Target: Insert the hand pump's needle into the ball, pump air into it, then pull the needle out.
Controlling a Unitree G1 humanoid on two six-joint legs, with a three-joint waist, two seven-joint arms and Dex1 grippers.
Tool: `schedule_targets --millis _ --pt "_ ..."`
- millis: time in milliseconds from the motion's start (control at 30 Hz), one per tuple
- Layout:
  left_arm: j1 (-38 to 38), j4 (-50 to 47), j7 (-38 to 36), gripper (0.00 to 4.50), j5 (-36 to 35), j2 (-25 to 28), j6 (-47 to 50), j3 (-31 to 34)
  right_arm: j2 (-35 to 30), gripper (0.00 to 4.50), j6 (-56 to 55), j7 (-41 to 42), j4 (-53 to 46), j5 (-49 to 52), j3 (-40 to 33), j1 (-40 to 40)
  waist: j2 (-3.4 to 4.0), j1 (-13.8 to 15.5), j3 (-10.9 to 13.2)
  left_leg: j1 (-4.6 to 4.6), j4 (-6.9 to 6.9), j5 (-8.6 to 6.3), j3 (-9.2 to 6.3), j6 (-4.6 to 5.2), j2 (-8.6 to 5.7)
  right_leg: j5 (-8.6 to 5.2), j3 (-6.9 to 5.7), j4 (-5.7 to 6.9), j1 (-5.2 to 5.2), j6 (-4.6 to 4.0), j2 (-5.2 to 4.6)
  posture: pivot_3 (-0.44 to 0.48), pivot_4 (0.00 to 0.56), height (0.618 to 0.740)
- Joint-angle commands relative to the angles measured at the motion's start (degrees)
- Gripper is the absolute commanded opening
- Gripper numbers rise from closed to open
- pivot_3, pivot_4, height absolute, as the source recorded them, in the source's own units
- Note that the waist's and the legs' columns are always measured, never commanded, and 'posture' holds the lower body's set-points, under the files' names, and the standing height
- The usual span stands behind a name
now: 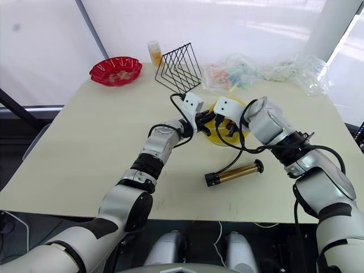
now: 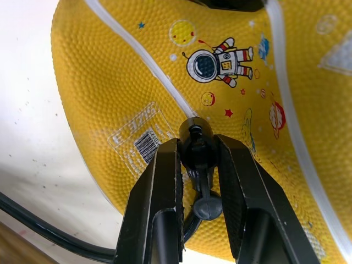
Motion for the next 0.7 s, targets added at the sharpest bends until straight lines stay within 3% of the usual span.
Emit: schedule_targets --millis 33,367,700 --pt "2.0 1.7 -1.2 0.0 0.3 -0.9 2.7 -2.1 1.2 0.35 -0.9 0.1 6.0 -2.6 1.7 1.5 -0.18 -0.2 -0.1 0.02 0.0 0.0 0.03 0.0 0.0 0.0 0.04 0.01 0.0 0.0 0.0 0.0 0.15 0.737" --pt "2.4 1.3 -1.0 0.0 0.4 -0.6 3.2 -1.9 7.5 0.35 -6.5 -0.9 18.7 -7.0 0.6 1.9 -0.65 -0.8 -0.6 0.88 -0.15 -0.02 0.78 0.02 0.13 0.01 0.65 0.1 0.32 0.02 0.0 0.0 0.15 0.737" --pt "2.8 1.1 -0.4 0.0 0.3 -0.5 3.2 -1.9 14.3 0.35 -13.6 -4.9 33.1 -10.8 -2.4 1.6 -1.24 -1.8 -1.7 1.15 -0.17 -0.06 1.12 0.06 0.19 0.02 0.98 0.16 0.35 -0.01 -0.03 0.0 0.15 0.737"
